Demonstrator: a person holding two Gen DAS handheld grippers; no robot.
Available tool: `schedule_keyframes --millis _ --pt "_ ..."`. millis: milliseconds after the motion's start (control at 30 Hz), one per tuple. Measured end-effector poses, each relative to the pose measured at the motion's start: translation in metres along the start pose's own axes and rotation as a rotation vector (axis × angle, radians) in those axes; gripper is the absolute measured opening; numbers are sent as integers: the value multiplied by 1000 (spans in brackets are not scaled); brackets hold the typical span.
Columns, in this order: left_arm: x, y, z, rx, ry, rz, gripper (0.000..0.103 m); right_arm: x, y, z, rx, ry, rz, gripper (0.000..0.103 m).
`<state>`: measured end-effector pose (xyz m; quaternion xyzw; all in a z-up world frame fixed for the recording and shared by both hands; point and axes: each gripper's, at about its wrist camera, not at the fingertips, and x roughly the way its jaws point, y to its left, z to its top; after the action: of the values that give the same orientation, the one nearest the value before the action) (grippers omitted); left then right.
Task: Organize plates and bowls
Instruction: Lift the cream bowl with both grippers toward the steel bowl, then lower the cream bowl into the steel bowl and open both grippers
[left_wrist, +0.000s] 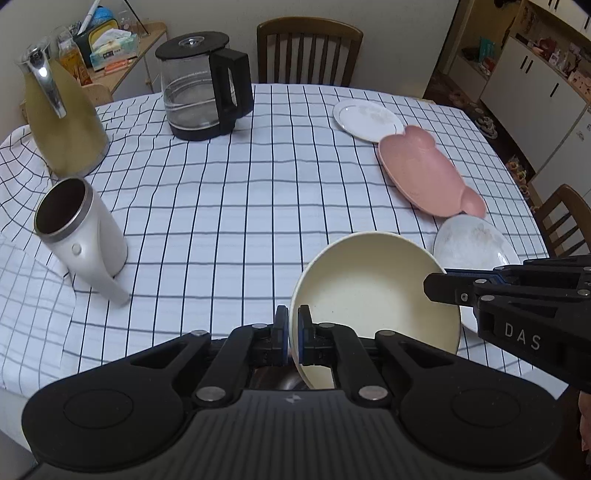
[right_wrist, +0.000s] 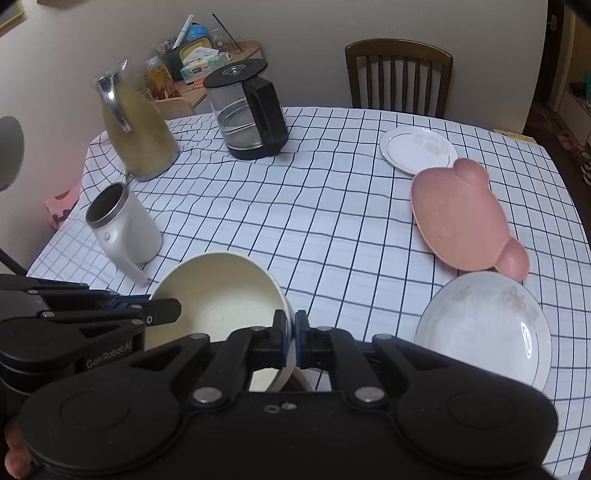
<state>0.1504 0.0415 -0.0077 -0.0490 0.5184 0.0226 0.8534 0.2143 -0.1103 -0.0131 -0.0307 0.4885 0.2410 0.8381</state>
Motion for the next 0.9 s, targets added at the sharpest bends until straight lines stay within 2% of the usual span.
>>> schedule_keyframes --millis 233,533,900 --pt "-4 -2 -28 30 39 17 4 -5 9 -26 6 37 16 5" --pt "10 -1 -61 33 100 4 4 4 13 -60 32 99 21 5" --pt "27 -7 -81 67 107 29 4 17 15 -84 29 128 0 5"
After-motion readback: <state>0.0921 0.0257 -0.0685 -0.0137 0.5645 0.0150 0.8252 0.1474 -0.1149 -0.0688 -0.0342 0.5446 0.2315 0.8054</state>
